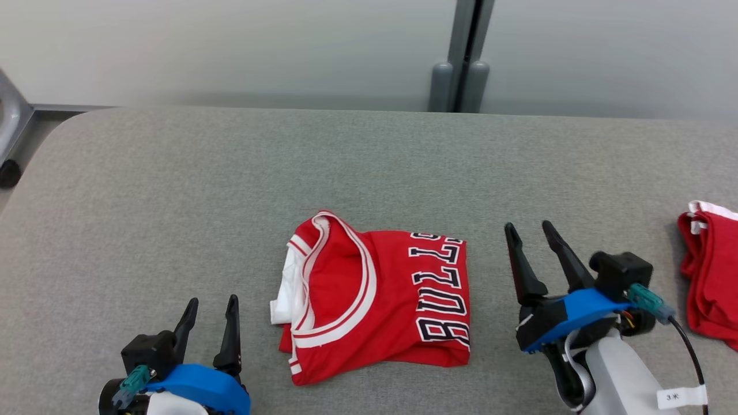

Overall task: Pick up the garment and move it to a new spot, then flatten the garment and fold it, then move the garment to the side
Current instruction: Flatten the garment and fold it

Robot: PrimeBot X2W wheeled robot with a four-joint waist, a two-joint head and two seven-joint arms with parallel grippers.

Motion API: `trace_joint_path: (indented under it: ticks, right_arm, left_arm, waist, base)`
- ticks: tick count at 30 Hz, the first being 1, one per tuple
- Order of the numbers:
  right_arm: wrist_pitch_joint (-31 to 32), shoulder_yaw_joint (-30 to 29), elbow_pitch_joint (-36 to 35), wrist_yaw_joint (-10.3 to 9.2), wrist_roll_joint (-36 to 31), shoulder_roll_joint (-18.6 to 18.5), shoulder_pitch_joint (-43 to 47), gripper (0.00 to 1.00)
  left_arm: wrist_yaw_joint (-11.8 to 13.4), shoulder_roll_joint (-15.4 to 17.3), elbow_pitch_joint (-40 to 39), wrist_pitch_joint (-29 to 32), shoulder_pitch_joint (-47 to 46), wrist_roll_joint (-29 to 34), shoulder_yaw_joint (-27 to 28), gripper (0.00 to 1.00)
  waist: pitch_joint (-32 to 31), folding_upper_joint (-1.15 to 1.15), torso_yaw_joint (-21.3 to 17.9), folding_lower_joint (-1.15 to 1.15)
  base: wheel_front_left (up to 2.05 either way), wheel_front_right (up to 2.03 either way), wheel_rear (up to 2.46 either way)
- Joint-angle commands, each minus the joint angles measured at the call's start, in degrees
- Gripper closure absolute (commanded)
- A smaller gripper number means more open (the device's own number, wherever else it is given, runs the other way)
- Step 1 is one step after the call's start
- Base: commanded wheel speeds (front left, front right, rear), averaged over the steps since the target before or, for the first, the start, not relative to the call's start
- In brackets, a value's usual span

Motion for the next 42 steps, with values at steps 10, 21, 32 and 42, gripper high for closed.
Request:
trace_joint_path:
  ticks: [10, 21, 32, 42]
  right_arm:
    - [-0.1, -9.1, -3.6, 0.03, -6.6, -0.2, 11.1, 0.0]
    - [-0.2, -9.2, -1.4, 0.03, -7.4, -0.2, 16.5, 0.0]
    - [-0.2, 3.9, -3.8, 0.03, -5.2, -0.1, 13.1, 0.0]
    - [0.8, 22.2, 2.1, 0.03, 1.0, -0.3, 4.3, 0.0]
  left_arm:
    - [0.1, -1.2, -1.6, -0.1, 3.4, 4.7, 5.1, 0.0]
    - [0.1, -2.6, -1.2, -0.1, 7.7, 7.7, 6.8, 0.0]
    - [0.1, -3.1, -1.3, -0.1, 7.2, 7.2, 4.5, 0.0]
    - [0.1, -2.6, -0.7, -0.1, 5.9, 5.2, 1.0, 0.0]
  waist:
    - [-3.6, 0.0, -6.1, 0.0]
    - [-6.8, 0.0, -6.4, 0.0]
    - [-6.1, 0.0, -3.7, 0.0]
    - [-4.2, 0.0, 3.5, 0.0]
  base:
    - [0.0, 0.0, 0.0]
    - [0.0, 0.0, 0.0]
    - [0.0, 0.0, 0.0]
    - [0.0, 0.0, 0.0]
